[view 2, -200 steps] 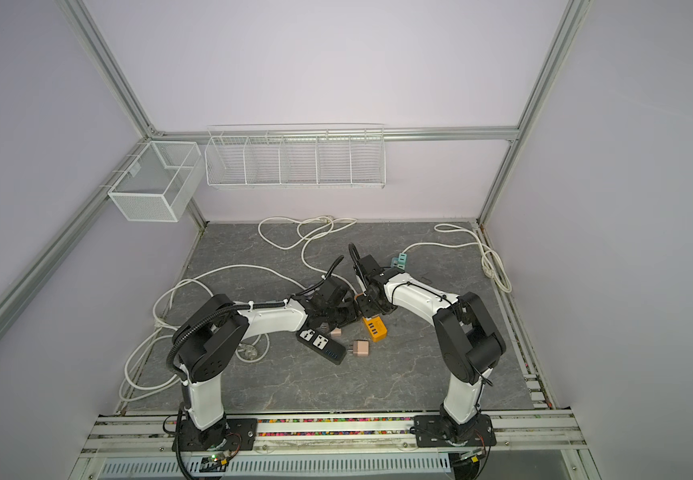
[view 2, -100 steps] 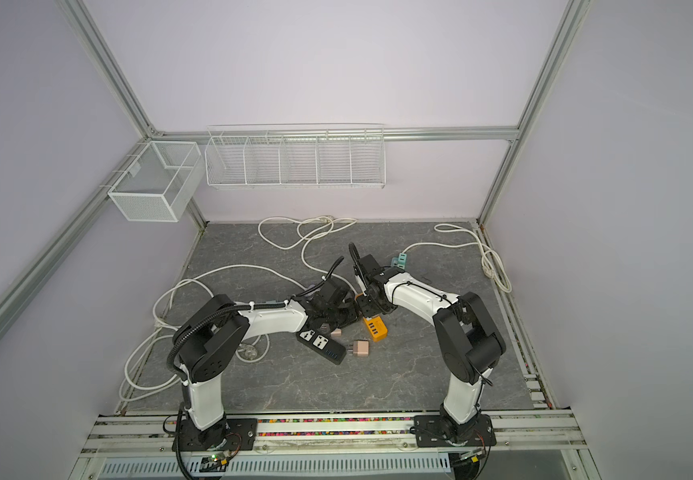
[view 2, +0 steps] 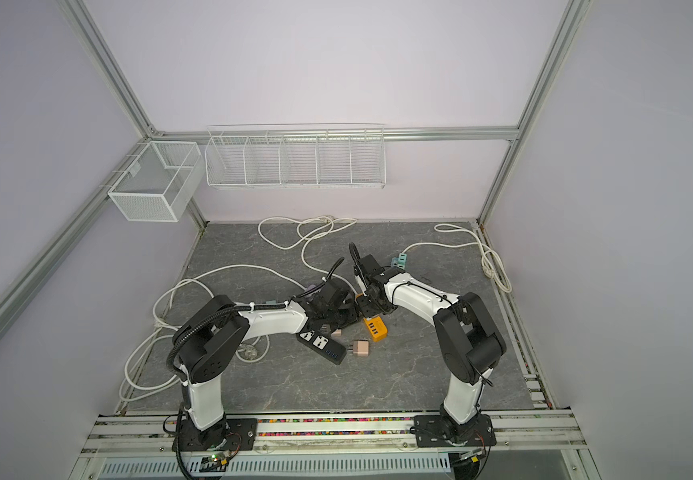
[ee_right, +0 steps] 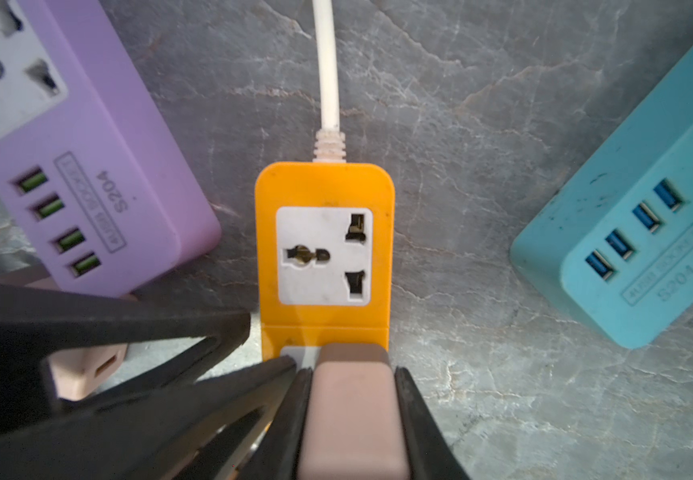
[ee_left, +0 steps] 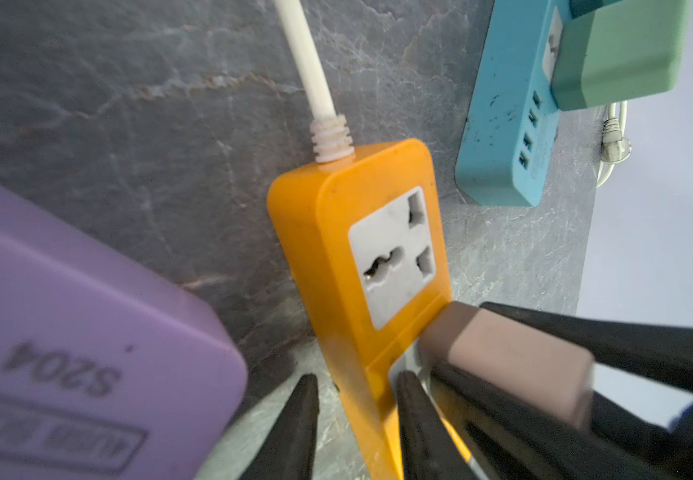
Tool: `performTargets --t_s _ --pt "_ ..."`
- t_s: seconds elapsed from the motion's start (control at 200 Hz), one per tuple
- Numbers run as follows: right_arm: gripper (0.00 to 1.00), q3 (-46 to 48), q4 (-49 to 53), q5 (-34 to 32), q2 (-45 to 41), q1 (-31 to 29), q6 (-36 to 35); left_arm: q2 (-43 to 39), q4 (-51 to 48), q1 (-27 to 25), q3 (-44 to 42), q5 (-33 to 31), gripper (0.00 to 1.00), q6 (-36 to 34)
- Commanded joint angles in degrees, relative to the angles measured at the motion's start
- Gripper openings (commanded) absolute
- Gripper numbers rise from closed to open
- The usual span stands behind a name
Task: Pull the plug off the socket
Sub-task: 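Move the right gripper onto the remaining pink adapter and close it, then pull the second pink adapter upward out of the orange strip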
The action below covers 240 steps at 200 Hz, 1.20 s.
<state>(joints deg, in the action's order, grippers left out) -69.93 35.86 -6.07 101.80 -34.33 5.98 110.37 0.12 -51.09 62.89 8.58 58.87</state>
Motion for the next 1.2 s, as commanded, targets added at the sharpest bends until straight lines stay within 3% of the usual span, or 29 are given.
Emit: performTargets --t_s 0.0,0.17,0.605,0.78,1.195 --pt "0.21 0.5 -0.4 -1.2 -4.0 0.1 -0.1 1.4 -8.0 -0.7 -2.2 -2.0 0.33 0.1" --pt "0.22 -0.6 1.5 -3.7 -4.4 0.7 -0.6 1.2 -7.6 -1.2 -2.0 -1.9 0.33 0.4" --pt "0.21 1.7 0.2 0.2 -10.0 1.7 1.4 0.1 -7.2 -1.2 -2.0 -2.2 0.32 0.4" --pt "0.21 3.0 0.2 2.9 -13.5 2.8 2.7 -2.0 -7.2 -1.3 -0.5 -2.2 0.32 -0.9" --pt "0.21 10.8 -5.0 13.7 -22.5 3.9 11.3 -14.2 -10.3 -0.7 -4.7 -9.1 0.36 -4.0"
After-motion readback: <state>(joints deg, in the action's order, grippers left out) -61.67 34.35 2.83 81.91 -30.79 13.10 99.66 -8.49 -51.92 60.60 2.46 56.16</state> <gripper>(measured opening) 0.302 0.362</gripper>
